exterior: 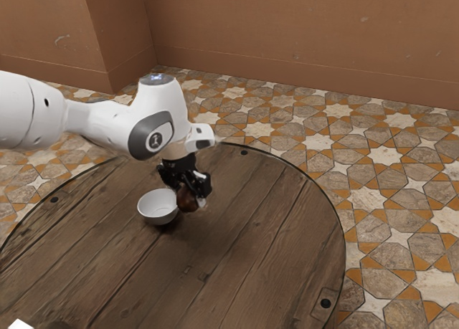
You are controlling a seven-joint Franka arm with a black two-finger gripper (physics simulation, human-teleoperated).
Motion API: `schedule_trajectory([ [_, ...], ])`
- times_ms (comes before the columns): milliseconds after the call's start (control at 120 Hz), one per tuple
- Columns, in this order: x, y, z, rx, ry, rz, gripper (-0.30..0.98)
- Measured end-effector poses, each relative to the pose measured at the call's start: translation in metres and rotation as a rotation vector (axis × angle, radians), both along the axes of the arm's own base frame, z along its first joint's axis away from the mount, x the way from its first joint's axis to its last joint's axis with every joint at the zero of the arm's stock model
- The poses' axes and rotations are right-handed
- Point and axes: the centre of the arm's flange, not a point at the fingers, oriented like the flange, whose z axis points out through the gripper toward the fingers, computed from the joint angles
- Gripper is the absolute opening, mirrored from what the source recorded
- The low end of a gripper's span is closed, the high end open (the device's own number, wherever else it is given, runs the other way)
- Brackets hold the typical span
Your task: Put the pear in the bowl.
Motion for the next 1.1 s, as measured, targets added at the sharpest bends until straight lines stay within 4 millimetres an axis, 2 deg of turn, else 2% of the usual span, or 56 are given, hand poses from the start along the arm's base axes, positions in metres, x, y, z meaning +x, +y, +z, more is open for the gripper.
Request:
schedule_trajectory([
  [58,-0.001,0.031,0.009,0.015,-0.002,0.042,0.36],
  [125,-0.003,0.07,0.01,0.026,0.014,0.101,0.36],
  [208,-0.006,0.095,0.005,0.033,0.039,0.14,0.36],
  [442,-0.004,0.1,-0.016,0.04,0.091,0.147,0.39],
  [608,-0.003,0.098,-0.016,0.033,0.095,0.143,0.54],
  [775,-0.002,0.096,-0.01,0.032,0.086,0.135,0.62],
  [842,0.001,0.093,0.012,0.027,0.046,0.13,0.64],
  [908,0.012,0.091,0.05,0.025,-0.027,0.126,0.65],
  [942,0.018,0.092,0.071,0.024,-0.061,0.125,0.66],
  [1017,0.032,0.089,0.133,0.024,-0.126,0.118,0.66],
  [1067,0.034,0.083,0.171,0.025,-0.149,0.108,0.67],
  [1100,0.032,0.08,0.187,0.025,-0.148,0.102,0.67],
])
